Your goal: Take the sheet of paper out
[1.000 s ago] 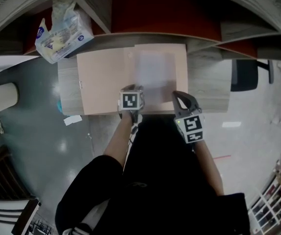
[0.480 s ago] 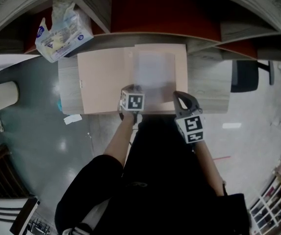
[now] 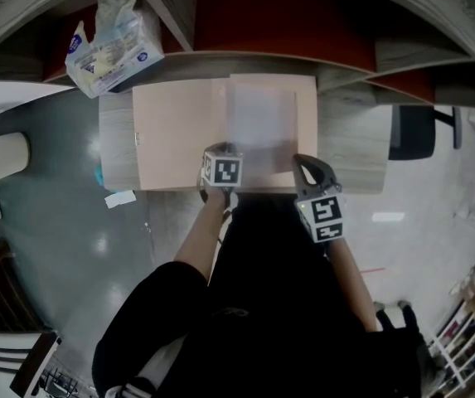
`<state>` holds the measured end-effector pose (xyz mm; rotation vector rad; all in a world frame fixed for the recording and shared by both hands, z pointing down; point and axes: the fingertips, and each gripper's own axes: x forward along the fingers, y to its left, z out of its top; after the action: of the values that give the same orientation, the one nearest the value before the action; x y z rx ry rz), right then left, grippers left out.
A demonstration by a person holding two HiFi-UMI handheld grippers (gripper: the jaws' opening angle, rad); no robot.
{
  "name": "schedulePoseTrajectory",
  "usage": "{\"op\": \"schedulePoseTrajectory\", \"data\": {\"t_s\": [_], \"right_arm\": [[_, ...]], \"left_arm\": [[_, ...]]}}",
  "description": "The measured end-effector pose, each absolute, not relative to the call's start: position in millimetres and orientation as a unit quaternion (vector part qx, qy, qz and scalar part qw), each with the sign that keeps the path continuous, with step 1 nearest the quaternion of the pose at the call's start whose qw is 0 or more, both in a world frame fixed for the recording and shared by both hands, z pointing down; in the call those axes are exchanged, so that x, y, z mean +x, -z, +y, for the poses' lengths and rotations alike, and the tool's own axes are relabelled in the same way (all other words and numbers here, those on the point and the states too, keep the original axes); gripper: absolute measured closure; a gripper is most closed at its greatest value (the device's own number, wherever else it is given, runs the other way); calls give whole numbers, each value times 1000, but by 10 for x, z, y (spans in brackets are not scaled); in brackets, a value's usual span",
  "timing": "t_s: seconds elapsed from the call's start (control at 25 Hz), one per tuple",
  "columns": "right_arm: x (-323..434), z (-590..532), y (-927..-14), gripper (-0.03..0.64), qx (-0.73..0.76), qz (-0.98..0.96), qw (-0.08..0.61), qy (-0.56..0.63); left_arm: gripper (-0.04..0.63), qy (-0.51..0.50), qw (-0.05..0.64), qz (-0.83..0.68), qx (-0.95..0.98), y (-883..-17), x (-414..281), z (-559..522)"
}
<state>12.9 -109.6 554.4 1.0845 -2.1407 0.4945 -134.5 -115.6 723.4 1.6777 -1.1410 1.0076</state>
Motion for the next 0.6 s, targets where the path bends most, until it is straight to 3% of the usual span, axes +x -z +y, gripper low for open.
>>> {"op": "schedulePoseTrajectory", "data": {"t_s": [0.6], "right_arm": [[-155,-1116,-5553,600,387,-839,337,-180]], "left_arm": [[551,-389,419,-491,657,-7054,-1701,-1136]]}}
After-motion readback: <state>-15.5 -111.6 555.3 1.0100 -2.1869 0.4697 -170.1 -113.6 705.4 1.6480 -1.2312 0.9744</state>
